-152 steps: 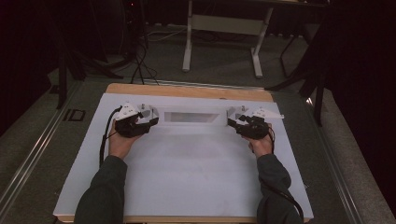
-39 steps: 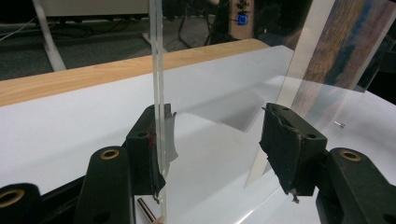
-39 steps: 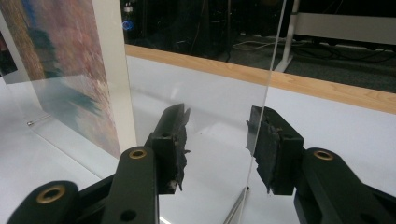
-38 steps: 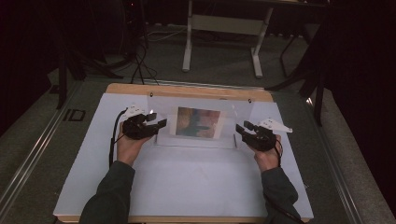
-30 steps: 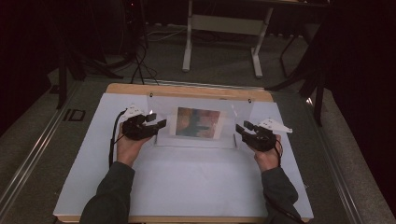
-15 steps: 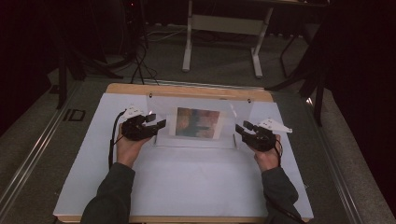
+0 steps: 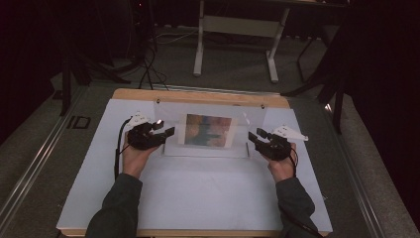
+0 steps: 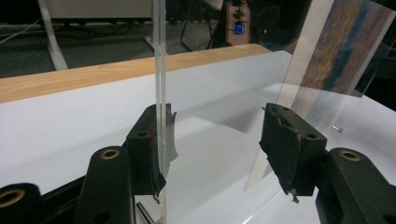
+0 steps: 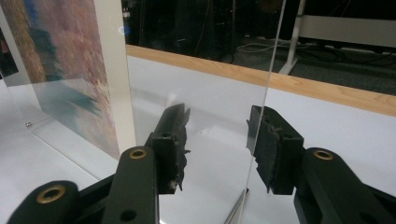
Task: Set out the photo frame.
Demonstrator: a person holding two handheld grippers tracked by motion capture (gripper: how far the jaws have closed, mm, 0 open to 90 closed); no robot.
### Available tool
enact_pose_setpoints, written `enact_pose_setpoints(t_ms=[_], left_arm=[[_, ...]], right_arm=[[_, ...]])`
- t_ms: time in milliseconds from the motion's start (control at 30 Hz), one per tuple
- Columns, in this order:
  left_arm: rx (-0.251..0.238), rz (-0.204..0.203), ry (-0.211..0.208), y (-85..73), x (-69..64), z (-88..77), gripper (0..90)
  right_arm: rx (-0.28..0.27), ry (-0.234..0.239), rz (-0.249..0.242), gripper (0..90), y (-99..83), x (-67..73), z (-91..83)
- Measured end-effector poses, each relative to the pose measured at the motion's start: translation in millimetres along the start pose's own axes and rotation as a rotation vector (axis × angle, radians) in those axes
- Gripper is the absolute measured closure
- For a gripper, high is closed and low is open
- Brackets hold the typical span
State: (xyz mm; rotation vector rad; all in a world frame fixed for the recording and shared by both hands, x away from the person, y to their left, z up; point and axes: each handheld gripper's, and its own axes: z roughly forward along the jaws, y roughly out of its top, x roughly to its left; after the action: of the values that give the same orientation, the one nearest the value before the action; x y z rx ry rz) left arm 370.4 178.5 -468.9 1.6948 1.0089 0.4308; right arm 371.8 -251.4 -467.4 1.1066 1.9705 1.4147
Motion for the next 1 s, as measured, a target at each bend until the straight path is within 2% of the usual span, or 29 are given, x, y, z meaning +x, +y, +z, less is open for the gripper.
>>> enact_pose_setpoints(t_ms=[100, 233, 333, 433, 467, 600, 767, 1000], left_arm=[[0.001, -0.008, -0.006, -0.1, 1.0, -0.3, 42.9], [-0.007, -0.009, -0.015, -1.6, 2.0, 0.1, 42.5], [0.008, -0.003, -0.009, -2.7, 2.4, 1.0, 41.5], [0.008, 0.001, 0.005, -3.5, 2.4, 1.1, 40.3], [0.007, -0.001, 0.007, -3.7, 2.4, 1.1, 38.4], [0.011, 0.004, 0.010, -4.5, 2.1, 0.3, 38.3], [0.017, 0.001, 0.001, -7.1, 3.8, -4.9, 38.4], [0.010, 0.006, 0.004, -5.0, 3.8, -14.8, 38.8]], right_arm=[[-0.007, 0.009, 0.002, 52.5, -1.6, 0.0, 1.6], [0.010, 0.016, -0.002, 50.9, -3.2, -0.5, 3.5], [0.026, 0.029, -0.004, 47.4, -5.7, -1.1, 5.9], [0.031, 0.012, -0.006, 46.3, -5.7, -1.4, 6.5], [0.028, 0.012, 0.007, 45.3, -5.0, -2.8, 6.0], [0.030, 0.010, 0.005, 43.5, -4.1, -4.3, 3.9], [0.045, 0.032, 0.004, 40.7, -2.3, -8.0, -1.6], [0.074, 0.037, -0.013, 40.0, -3.5, -8.1, -3.5]])
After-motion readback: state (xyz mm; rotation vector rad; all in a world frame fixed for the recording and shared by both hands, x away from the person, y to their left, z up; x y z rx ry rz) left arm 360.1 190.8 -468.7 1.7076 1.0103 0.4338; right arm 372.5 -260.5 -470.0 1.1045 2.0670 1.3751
